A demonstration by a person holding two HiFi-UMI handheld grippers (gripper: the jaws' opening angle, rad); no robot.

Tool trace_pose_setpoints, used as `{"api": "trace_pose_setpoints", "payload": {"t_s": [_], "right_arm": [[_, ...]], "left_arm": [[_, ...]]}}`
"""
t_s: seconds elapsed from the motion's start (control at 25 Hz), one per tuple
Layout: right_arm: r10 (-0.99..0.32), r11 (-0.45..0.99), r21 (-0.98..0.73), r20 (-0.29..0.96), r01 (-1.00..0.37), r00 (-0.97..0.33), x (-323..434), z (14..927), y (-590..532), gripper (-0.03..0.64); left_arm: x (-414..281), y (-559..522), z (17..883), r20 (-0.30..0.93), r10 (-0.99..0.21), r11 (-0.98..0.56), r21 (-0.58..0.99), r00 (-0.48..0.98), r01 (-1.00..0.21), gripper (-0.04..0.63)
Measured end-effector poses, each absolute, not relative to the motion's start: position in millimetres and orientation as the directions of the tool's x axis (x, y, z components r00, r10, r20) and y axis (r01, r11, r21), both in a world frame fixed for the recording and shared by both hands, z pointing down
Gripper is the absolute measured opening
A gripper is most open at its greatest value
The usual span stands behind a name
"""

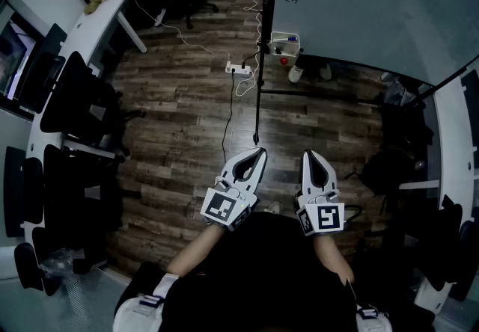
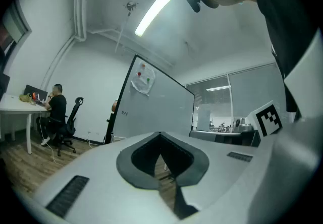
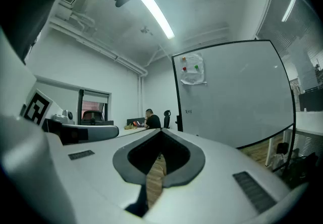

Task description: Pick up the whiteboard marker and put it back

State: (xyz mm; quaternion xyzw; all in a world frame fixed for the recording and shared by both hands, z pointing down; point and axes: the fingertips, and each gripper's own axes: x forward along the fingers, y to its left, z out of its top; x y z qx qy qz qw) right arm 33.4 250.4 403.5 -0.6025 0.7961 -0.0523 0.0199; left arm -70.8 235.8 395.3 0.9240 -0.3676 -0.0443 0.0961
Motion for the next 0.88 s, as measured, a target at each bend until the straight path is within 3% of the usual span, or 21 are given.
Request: {"api": "trace_pose_setpoints", "payload": {"t_s": [0.88], "right_arm": [[-0.966, 0.255, -0.1, 0.009, -0.962, -0.258, 16, 397, 262, 0.014]], "left_arm": [[-97, 238, 395, -0.016, -0.703, -0.697, 0.214, 0.711, -0.684, 0.008]]}}
